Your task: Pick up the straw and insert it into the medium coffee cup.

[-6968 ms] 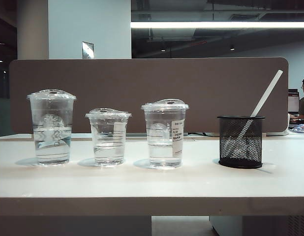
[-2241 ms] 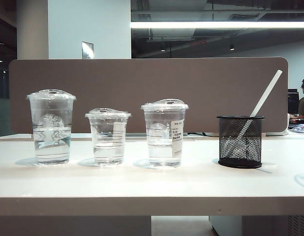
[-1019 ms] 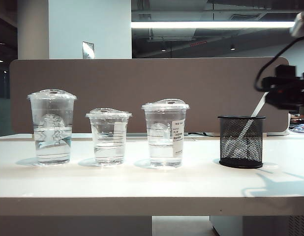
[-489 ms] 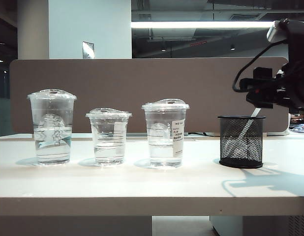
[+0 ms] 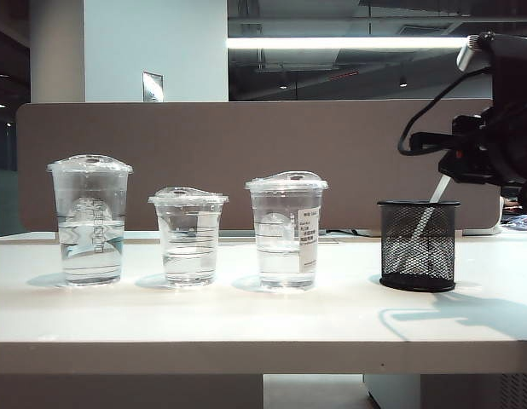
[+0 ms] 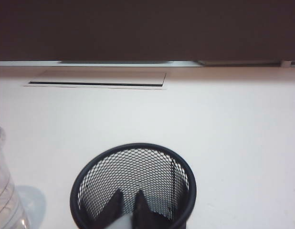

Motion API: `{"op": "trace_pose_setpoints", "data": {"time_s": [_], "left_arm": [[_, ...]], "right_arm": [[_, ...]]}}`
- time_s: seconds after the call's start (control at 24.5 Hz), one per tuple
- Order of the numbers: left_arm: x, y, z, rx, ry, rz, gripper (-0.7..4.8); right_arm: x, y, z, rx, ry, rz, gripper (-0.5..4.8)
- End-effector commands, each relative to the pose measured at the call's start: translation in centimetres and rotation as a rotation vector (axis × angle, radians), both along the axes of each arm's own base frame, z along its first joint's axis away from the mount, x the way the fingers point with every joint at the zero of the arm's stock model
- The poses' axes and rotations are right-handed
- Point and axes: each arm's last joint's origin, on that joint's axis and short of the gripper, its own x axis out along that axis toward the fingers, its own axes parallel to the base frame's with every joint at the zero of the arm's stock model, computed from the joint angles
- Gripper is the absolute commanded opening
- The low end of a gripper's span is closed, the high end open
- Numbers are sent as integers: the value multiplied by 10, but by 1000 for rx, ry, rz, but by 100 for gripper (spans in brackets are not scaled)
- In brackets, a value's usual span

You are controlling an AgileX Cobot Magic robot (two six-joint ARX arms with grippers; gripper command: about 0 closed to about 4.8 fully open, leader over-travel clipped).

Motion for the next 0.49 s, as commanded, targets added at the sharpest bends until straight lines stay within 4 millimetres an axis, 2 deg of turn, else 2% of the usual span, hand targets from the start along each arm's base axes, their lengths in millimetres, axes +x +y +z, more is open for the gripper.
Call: {"op": "trace_pose_setpoints", "data": {"time_s": [0.04,0.2,0.49], "left_arm": [[0,0,1,-2,-6,-2,-4],[0,0,1,-2,-6,-2,-4],[0,0,1,-2,-6,-2,-4]], "right_arm": [[5,2,6,2,-22,0,29],[15,6,12,-17,25,1,27],[27,10,32,-110,-25,7,20]]}}
